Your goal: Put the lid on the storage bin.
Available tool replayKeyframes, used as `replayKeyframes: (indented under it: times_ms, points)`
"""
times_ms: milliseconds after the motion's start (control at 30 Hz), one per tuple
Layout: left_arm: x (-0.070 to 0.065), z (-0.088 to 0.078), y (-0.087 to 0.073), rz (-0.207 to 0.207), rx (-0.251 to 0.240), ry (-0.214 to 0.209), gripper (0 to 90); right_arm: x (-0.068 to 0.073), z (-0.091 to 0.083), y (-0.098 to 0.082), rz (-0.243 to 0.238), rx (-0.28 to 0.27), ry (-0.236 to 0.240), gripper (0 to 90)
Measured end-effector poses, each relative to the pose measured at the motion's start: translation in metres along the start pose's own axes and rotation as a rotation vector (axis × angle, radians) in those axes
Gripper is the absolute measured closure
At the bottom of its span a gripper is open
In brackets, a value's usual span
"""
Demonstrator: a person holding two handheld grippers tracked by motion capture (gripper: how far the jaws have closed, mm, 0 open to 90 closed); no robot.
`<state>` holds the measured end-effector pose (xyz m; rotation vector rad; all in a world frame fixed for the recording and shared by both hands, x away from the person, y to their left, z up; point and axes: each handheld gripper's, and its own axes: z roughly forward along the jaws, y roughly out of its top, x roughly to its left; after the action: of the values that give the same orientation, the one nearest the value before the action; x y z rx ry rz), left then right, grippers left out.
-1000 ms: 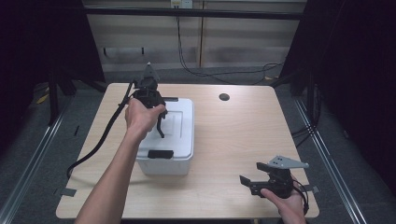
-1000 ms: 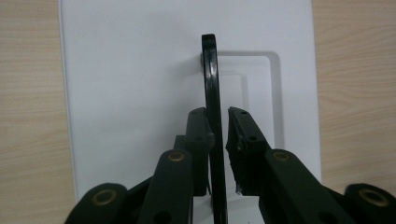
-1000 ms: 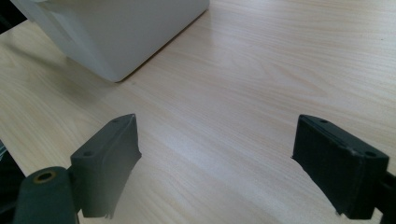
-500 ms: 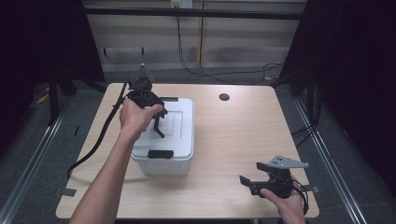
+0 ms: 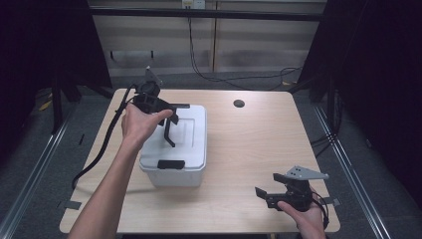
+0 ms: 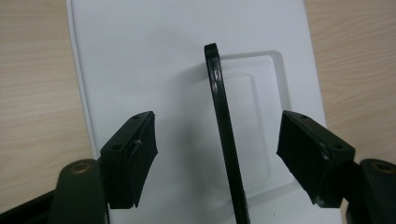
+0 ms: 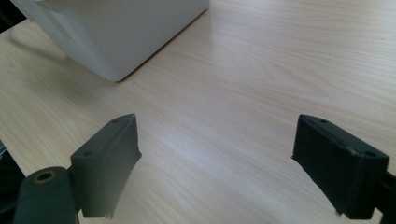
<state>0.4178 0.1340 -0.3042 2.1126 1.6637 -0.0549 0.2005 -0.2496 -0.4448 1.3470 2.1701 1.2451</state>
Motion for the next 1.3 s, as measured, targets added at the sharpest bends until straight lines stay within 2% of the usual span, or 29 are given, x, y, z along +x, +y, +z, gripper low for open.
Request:
replayKeyframes:
  times_ms: [100,233,300,400,433,467,533,600,633,700,800,833,933,1067,1133,1200,1300]
  points:
    - [0.003,-0.005,-0.002,0.04,-0.005,0.021,28.8,0.0,0.0,0.0,0.001,0.0,0.0,13.8]
    - [0.008,-0.014,-0.004,0.064,-0.045,0.017,23.7,0.0,0.0,0.0,0.0,0.001,-0.001,13.8]
    - [0.01,-0.017,-0.005,0.08,-0.046,0.015,22.9,0.0,0.0,0.0,0.002,0.001,-0.002,13.8]
    - [0.018,-0.022,-0.009,0.088,-0.069,-0.047,21.8,0.0,0.0,0.0,0.001,0.0,-0.004,13.8]
    - [0.021,-0.022,-0.01,0.115,-0.074,-0.065,20.0,0.0,0.0,0.0,0.002,0.001,-0.004,13.9]
    - [0.023,-0.023,-0.012,0.122,-0.075,-0.077,17.0,0.0,0.0,0.0,0.001,-0.001,-0.003,13.8]
    - [0.03,-0.024,-0.015,0.137,-0.081,-0.086,17.8,0.0,0.0,0.0,0.001,-0.002,-0.003,13.8]
    - [0.037,-0.026,-0.019,0.123,-0.102,-0.116,17.9,0.0,0.0,0.0,0.004,0.0,-0.004,13.8]
    - [0.038,-0.026,-0.021,0.13,-0.109,-0.124,17.9,0.0,0.0,0.0,0.005,0.001,-0.004,13.8]
    - [0.042,-0.029,-0.025,0.183,-0.113,-0.148,18.0,0.0,0.001,0.0,0.006,0.004,-0.004,13.9]
    - [0.044,-0.032,-0.03,0.226,-0.134,-0.166,17.0,0.0,0.001,0.0,0.007,0.004,-0.005,13.8]
    - [0.045,-0.034,-0.033,0.262,-0.141,-0.173,16.2,0.0,0.001,0.0,0.005,0.004,-0.006,13.8]
    - [0.049,-0.038,-0.038,0.301,-0.141,-0.176,16.3,0.0,0.001,0.0,0.008,0.003,-0.009,13.8]
    - [0.054,-0.042,-0.046,0.32,-0.172,-0.156,18.1,0.0,0.001,0.0,0.008,0.004,-0.009,13.9]
    - [0.057,-0.043,-0.051,0.342,-0.188,-0.153,18.1,0.0,0.001,0.0,0.009,0.002,-0.008,13.9]
    - [0.061,-0.045,-0.056,0.346,-0.211,-0.161,18.1,0.0,0.001,0.0,0.006,0.001,-0.009,13.9]
    - [0.066,-0.043,-0.062,0.352,-0.214,-0.159,18.1,0.0,0.0,0.0,0.006,0.0,-0.01,13.9]
